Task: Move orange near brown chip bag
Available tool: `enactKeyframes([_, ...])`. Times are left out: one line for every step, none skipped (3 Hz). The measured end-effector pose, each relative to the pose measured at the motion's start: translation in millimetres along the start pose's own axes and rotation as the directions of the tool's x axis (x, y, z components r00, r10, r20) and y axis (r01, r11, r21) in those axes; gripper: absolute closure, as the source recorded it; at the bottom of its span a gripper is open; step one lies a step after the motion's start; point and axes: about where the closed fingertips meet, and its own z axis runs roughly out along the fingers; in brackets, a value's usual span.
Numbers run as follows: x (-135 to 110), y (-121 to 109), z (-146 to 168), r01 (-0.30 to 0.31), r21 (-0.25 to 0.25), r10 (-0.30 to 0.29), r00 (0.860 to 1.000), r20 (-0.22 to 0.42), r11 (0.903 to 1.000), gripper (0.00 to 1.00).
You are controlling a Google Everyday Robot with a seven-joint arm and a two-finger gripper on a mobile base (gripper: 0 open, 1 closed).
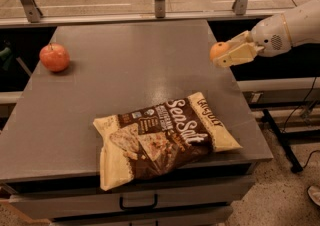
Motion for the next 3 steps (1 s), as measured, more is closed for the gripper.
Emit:
enactKeyframes([23.0,16.2,5.3,0.012,-0.083,-0.013,1.000,-0.020,0.9965,1.00])
enactKeyframes([39.1,27.1,16.0,0.030,-0.143,-0.035,0.999,-0.033,0.9893,0.83])
enactKeyframes([50.5,33.6,20.3,0.042,-0.184,-0.050,0.998,-0.038,0.9820,0.59])
